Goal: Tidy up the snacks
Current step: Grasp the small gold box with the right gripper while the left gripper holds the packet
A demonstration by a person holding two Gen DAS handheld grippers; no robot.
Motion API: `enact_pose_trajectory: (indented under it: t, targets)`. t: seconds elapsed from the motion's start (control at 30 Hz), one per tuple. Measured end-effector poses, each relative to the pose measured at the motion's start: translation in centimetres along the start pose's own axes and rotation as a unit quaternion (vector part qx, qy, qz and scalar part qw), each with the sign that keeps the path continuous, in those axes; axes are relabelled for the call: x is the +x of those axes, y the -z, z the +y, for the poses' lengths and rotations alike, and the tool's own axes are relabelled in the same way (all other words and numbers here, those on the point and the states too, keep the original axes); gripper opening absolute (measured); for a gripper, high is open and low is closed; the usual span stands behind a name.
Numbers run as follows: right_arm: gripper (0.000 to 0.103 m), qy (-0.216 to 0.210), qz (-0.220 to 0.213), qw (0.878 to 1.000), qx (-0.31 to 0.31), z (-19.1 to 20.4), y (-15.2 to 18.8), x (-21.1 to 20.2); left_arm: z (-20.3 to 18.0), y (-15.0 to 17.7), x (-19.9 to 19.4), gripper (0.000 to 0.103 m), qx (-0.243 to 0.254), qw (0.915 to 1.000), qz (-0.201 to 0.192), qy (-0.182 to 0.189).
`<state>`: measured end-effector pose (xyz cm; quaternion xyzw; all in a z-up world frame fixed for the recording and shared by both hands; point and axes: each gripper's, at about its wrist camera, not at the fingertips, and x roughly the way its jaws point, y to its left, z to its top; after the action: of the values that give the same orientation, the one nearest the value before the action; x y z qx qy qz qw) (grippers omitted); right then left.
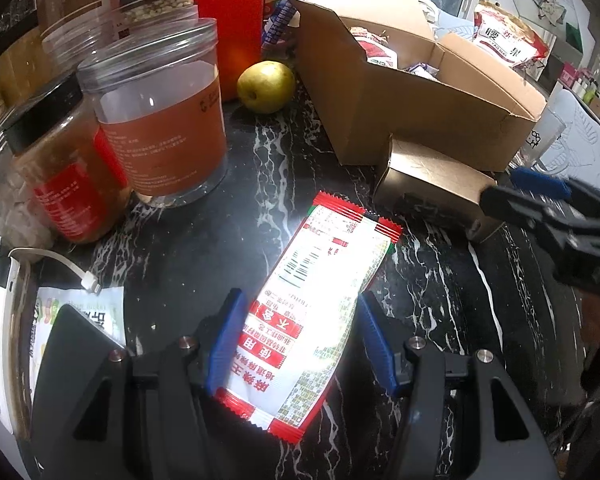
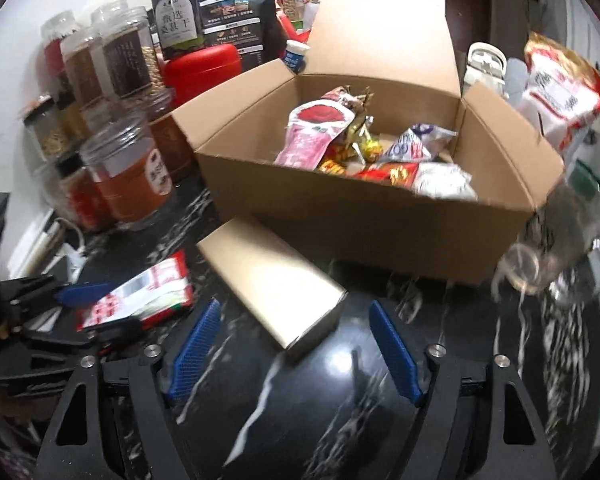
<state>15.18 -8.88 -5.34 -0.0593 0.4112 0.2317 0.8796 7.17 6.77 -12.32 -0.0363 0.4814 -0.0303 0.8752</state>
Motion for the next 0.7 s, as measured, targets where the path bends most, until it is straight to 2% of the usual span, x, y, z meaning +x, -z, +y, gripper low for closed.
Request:
enact_pose_trajectory:
  t: [0.4,0.43,0.47,0.5,0.63,0.7]
  targets:
    - [0.079,-0.042,0.036,0.995,-0.085,1.6,-2.7,4.4,0.7,-0.3,0.1,0.057,-0.008,1.0000,-0.002,-0.004]
    - [0.076,-0.041,0.044,0.994,-0.090,1.8,-2.6,4.7,0.7,-0.3,0.2,0.057,-0.008,1.0000,-0.002,-0.004]
    - [0.069,-0.044,0.053,0.993,-0.092,2.0,-2.6,5.1,0.7,-0.3,0.2,0.057,-0.008,1.0000,-0.002,-0.004]
    - [0.068,-0.046,0.052,0.993,-0.090,2.0,-2.5,5.1,0.7,-0.3,0.2,0.057,-0.007,1.0000,-0.002,-0.005]
    - [0.050,-0.057,0.053,0.993,-0.093,2.2,-2.0,4.5,0.6,-0.3,0.2,0.057,-0.006,0.9999,-0.004,-0.007]
    - [0.046,-0.055,0.057,0.993,-0.092,2.3,-1.6,4.2,0.5,-0.2,0.2,0.057,-0.006,0.9999,-0.004,-0.008]
